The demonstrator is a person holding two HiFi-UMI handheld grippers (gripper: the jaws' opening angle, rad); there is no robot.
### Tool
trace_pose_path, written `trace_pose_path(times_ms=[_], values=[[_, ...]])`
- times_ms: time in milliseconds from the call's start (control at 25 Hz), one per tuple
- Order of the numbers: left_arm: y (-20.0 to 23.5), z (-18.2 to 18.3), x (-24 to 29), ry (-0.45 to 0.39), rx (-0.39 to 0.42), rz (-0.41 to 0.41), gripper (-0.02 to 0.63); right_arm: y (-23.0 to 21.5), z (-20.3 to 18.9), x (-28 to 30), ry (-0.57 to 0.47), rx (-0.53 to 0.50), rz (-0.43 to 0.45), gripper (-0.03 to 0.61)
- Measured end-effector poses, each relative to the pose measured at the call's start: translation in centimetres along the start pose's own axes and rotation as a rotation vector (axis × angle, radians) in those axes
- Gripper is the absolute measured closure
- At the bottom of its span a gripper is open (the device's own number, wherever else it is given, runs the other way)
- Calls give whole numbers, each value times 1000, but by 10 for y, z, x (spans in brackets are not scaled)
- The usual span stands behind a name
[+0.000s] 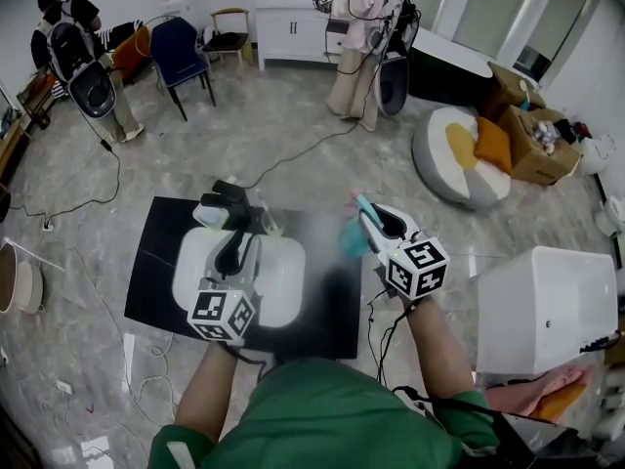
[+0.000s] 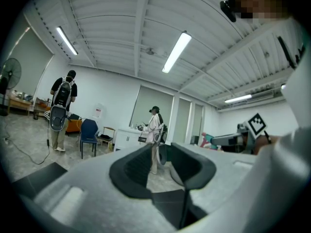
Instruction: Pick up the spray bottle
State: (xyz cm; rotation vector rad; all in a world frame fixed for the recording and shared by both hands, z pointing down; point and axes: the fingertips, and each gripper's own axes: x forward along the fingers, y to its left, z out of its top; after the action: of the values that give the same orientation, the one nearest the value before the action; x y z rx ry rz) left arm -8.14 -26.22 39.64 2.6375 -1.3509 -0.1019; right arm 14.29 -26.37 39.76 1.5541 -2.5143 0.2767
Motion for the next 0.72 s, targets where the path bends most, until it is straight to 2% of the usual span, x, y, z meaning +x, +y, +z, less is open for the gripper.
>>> trace_pose_path(times_ms=[720], values=[[0,-4,2,5,1,-4,492,-1,-5,1,1,2,3,495]])
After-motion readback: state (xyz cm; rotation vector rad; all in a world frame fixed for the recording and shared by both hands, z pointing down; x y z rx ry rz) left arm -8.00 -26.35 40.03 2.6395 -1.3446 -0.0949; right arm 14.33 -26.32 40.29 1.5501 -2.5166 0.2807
